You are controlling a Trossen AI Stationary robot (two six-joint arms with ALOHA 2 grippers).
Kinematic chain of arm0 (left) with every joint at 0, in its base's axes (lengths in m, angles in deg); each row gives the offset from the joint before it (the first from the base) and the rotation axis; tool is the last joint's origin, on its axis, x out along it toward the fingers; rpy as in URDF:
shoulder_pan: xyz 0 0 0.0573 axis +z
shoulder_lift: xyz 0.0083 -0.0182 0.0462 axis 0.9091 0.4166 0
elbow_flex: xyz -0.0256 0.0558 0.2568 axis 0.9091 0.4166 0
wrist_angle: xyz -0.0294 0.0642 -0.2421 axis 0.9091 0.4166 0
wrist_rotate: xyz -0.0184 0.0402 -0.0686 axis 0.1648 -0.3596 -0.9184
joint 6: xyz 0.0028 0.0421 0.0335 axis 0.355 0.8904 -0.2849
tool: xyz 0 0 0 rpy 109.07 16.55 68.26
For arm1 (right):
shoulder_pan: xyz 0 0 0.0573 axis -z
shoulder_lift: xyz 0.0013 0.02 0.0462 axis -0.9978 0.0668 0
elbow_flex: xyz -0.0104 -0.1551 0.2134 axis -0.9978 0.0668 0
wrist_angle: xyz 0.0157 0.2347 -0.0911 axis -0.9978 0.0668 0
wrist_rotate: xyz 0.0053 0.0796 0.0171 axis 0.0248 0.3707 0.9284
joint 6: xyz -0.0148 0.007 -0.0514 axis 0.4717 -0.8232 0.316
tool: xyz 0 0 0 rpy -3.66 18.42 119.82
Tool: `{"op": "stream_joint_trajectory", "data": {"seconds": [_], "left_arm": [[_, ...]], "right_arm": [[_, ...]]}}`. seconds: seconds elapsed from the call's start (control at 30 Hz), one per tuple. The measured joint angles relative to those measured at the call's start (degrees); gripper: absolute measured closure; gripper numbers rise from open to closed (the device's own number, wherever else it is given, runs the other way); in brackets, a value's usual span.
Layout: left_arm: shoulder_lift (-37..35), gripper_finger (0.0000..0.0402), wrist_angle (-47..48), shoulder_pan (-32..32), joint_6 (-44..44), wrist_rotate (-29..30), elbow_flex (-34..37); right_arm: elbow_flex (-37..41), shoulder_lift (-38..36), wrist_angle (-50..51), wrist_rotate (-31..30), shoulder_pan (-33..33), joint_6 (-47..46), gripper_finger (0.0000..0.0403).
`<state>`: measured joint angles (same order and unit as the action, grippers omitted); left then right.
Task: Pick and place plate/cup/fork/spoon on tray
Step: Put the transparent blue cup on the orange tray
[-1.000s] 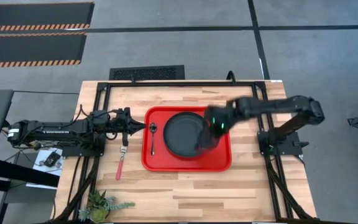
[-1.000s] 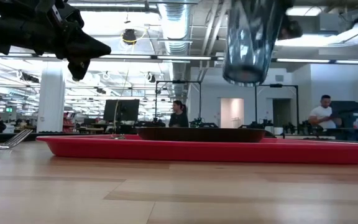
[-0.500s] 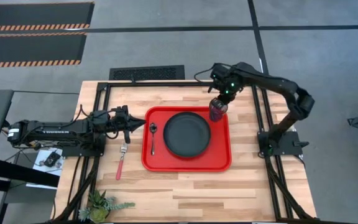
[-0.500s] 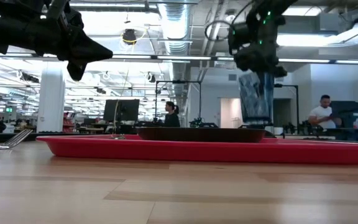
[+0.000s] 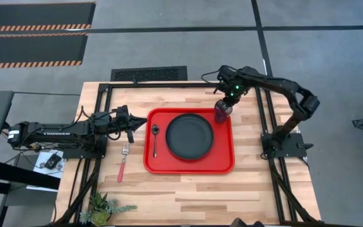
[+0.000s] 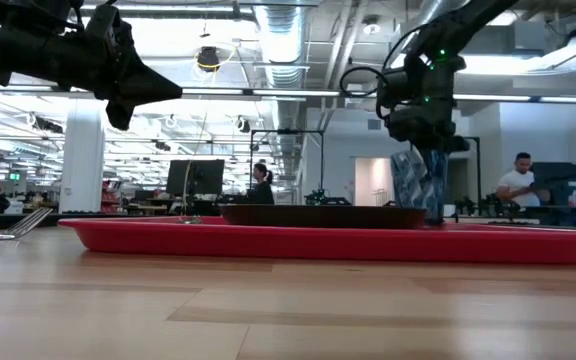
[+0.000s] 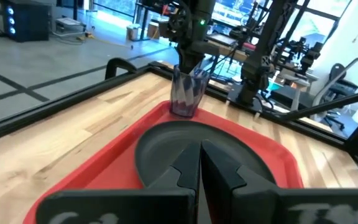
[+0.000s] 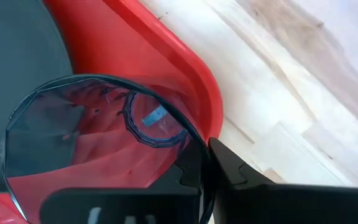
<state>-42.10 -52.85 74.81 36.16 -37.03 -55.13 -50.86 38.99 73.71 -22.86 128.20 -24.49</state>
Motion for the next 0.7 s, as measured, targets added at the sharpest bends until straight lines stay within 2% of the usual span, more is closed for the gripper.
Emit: {"op": "stream_joint_trajectory", "data": {"seconds": [0.7], "left_arm": [[0.0,0.0401,0.0,0.0,0.3,3.0,0.0]], "right_arm": [[1.7,0.1,-0.8,-0.1,-0.2,2.0,0.0376]]}}
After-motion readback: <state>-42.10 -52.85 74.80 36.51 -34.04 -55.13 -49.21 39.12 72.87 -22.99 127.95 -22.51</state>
